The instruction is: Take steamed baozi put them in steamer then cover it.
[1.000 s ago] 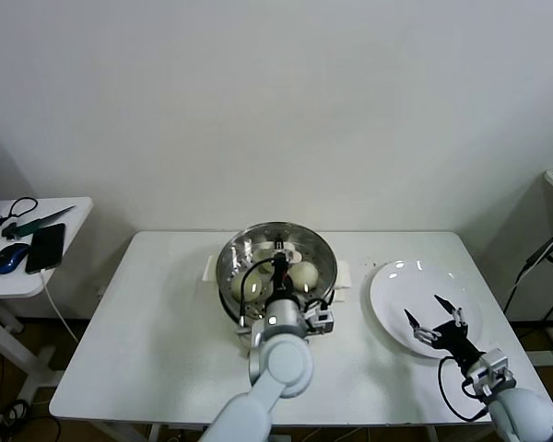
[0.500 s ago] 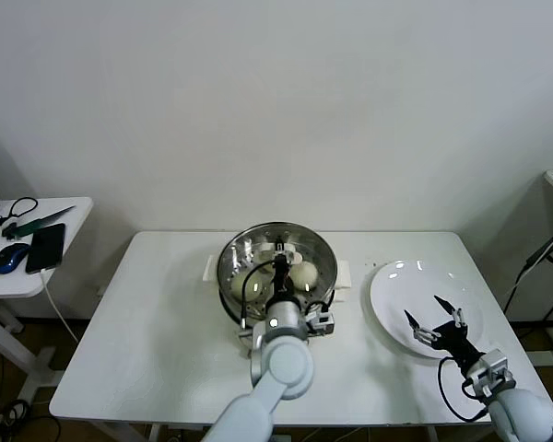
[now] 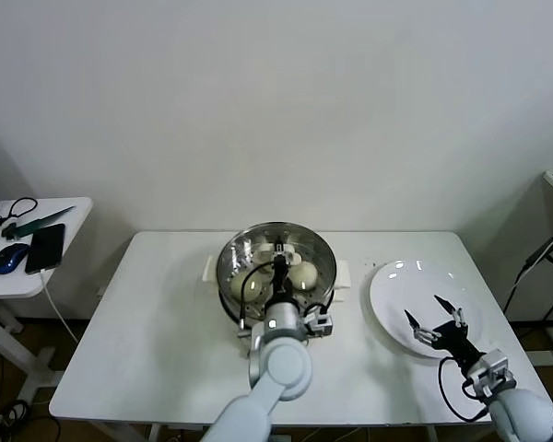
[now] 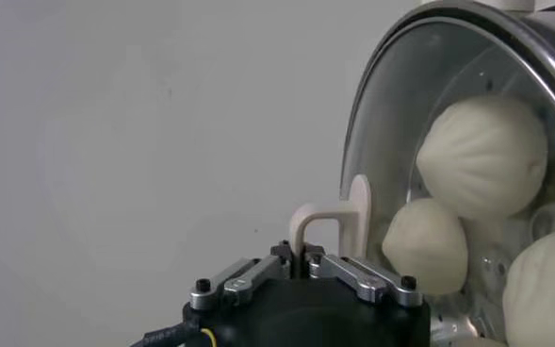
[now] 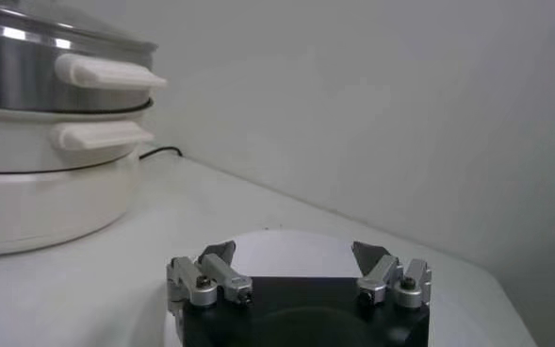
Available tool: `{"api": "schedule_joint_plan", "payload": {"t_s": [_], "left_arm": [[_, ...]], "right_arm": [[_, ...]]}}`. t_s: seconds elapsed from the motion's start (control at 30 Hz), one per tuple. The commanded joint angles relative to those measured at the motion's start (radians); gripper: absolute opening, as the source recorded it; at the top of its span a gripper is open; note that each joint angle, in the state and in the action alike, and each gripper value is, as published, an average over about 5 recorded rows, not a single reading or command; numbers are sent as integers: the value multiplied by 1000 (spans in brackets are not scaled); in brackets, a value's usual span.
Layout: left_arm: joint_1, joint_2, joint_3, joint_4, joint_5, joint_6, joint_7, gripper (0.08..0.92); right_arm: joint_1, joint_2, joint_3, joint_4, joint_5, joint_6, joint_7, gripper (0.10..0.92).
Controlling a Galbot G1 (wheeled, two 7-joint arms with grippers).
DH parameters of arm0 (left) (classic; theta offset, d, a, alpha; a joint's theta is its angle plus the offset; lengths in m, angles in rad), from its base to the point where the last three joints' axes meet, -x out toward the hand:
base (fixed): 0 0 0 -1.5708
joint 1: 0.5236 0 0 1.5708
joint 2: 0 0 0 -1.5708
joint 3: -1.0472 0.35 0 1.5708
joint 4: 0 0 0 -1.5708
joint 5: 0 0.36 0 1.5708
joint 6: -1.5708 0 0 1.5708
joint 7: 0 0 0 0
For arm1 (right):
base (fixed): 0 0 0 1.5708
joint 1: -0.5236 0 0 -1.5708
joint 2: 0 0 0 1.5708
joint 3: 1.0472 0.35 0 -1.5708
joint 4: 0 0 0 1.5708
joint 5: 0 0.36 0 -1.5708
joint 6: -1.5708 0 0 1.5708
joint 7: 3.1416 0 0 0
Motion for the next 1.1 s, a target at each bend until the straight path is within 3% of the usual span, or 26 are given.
{"api": "schedule_joint_plan", "payload": {"t_s": [0.03, 0.73, 0.83, 1.1], "left_arm": [[7, 9, 2, -32, -20, 11, 18, 174], [121, 92, 12, -265, -46, 9, 24, 764], [143, 102, -1, -295, -54, 6, 18, 812], [224, 147, -61, -397, -155, -12, -46, 823]], "right_arm": [[2, 0, 1, -1, 0, -1, 0, 823], [12, -3, 1, -2, 2, -29, 9, 823], [17, -2, -2, 0, 9, -40, 18, 823], [21, -1, -7, 5, -1, -50, 26, 823]]}}
